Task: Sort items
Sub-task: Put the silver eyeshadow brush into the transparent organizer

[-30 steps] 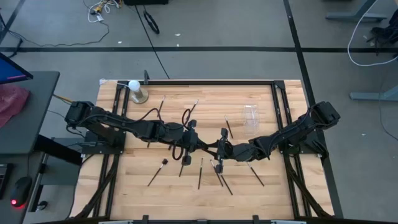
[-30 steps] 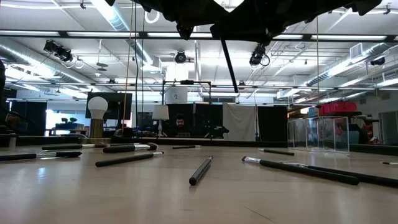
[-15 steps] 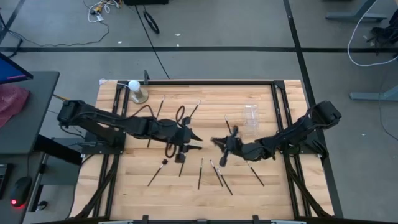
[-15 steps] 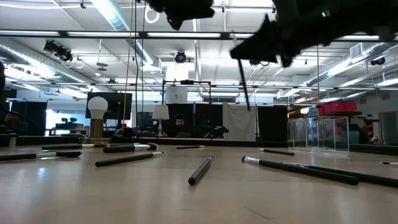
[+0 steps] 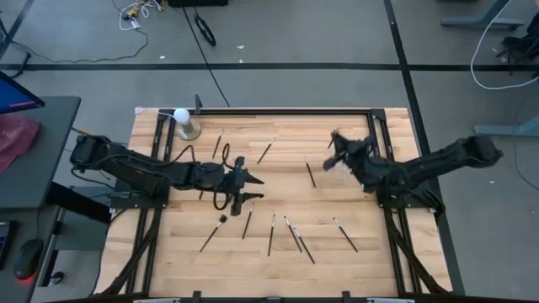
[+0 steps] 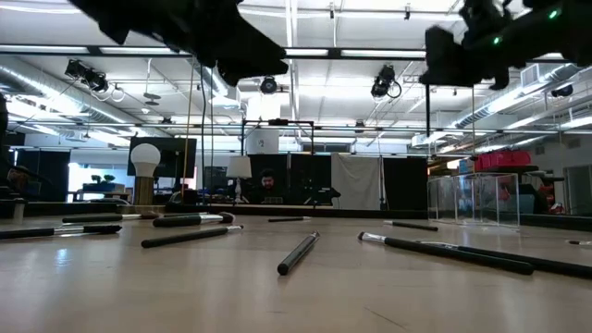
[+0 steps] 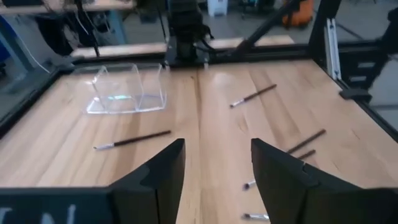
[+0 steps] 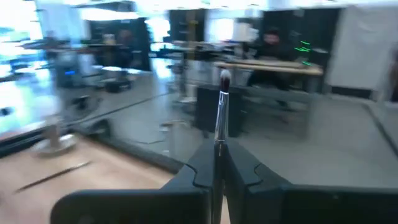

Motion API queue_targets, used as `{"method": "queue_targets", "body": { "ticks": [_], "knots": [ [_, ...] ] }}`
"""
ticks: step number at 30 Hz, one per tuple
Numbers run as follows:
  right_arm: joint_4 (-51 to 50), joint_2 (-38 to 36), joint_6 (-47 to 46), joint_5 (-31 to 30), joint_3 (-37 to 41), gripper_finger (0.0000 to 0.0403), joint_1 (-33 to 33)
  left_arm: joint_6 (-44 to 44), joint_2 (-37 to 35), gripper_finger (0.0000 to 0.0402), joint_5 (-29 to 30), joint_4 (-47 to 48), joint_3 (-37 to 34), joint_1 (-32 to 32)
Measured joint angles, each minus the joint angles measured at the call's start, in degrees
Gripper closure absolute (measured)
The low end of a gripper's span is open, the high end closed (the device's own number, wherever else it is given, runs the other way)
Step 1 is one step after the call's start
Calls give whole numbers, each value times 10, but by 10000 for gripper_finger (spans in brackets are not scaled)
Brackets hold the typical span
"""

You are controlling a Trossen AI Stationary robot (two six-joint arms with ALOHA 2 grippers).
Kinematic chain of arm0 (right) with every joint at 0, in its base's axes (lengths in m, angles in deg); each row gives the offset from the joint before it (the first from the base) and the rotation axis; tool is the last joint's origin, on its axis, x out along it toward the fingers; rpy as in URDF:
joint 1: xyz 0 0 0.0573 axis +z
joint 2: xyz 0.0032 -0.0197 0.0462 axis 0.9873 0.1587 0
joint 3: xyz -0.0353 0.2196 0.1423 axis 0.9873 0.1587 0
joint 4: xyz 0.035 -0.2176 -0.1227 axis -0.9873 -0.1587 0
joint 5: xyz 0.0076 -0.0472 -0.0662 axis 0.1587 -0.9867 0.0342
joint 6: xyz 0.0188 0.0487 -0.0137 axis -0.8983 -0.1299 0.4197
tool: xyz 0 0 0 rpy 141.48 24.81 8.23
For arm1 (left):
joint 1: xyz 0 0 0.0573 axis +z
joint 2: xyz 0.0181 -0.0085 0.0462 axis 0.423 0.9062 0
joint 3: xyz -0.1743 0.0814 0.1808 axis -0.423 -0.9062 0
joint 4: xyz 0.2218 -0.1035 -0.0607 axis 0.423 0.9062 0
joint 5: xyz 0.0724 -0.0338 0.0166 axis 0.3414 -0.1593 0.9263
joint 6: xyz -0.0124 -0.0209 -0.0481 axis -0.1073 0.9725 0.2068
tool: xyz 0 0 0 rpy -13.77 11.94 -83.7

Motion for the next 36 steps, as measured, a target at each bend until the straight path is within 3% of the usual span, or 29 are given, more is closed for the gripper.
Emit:
{"method": "queue_targets", "body": {
  "ticks": [7, 16, 27, 36],
  "knots": [
    [-109, -6, -171, 23, 21, 394, -130, 15, 0, 225, 9, -35, -29, -2],
    [-252, 36, -386, 33, 20, 394, -207, 16, 0, 225, 9, -39, -29, -4],
    [-226, 133, -481, 123, 20, 375, -246, 16, 0, 225, 11, -39, -29, -5],
    [-241, 148, -494, 169, 20, 317, -258, 32, 0, 225, 11, -36, -29, -5]
  ]
}}
